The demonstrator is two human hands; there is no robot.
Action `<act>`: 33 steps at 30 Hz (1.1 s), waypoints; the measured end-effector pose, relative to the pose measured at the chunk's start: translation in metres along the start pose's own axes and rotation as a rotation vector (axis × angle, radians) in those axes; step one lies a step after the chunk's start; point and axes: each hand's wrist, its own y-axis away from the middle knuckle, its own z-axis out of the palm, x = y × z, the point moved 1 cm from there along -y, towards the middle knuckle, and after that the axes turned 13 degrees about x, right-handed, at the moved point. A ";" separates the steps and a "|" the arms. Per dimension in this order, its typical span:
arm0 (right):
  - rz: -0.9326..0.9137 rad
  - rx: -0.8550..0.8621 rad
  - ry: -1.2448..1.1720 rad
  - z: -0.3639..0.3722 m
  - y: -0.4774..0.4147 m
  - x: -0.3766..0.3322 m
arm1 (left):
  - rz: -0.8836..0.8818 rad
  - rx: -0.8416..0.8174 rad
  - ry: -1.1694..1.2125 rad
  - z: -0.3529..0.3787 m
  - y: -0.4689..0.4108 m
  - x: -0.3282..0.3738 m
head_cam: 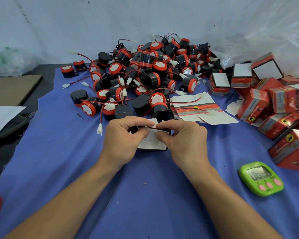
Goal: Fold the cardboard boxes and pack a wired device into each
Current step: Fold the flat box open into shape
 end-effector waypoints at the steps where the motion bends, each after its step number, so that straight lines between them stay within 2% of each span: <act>1: -0.003 0.006 0.001 0.000 0.000 0.000 | 0.005 -0.008 -0.001 -0.001 0.000 0.000; 5: 0.002 0.022 0.020 0.002 0.001 0.000 | 0.036 -0.051 -0.068 -0.002 0.000 0.001; 14: -0.020 0.032 0.010 0.003 0.003 -0.004 | 0.062 0.057 -0.104 0.002 0.003 0.002; 17: -0.071 0.023 0.051 0.002 0.005 -0.009 | 0.062 0.047 -0.116 0.002 0.004 0.002; 22: -0.127 0.011 0.025 -0.009 0.003 -0.018 | 0.036 0.016 0.007 -0.001 0.006 0.004; 26: -0.017 0.054 -0.031 -0.017 -0.001 -0.019 | -0.009 0.064 0.060 0.001 0.009 0.008; 29: 0.087 -0.067 -0.004 -0.019 -0.003 -0.016 | -0.011 0.064 -0.006 0.003 0.011 0.009; 33: 0.015 -0.293 0.006 -0.021 -0.001 -0.016 | 0.044 0.024 -0.225 0.003 0.011 0.010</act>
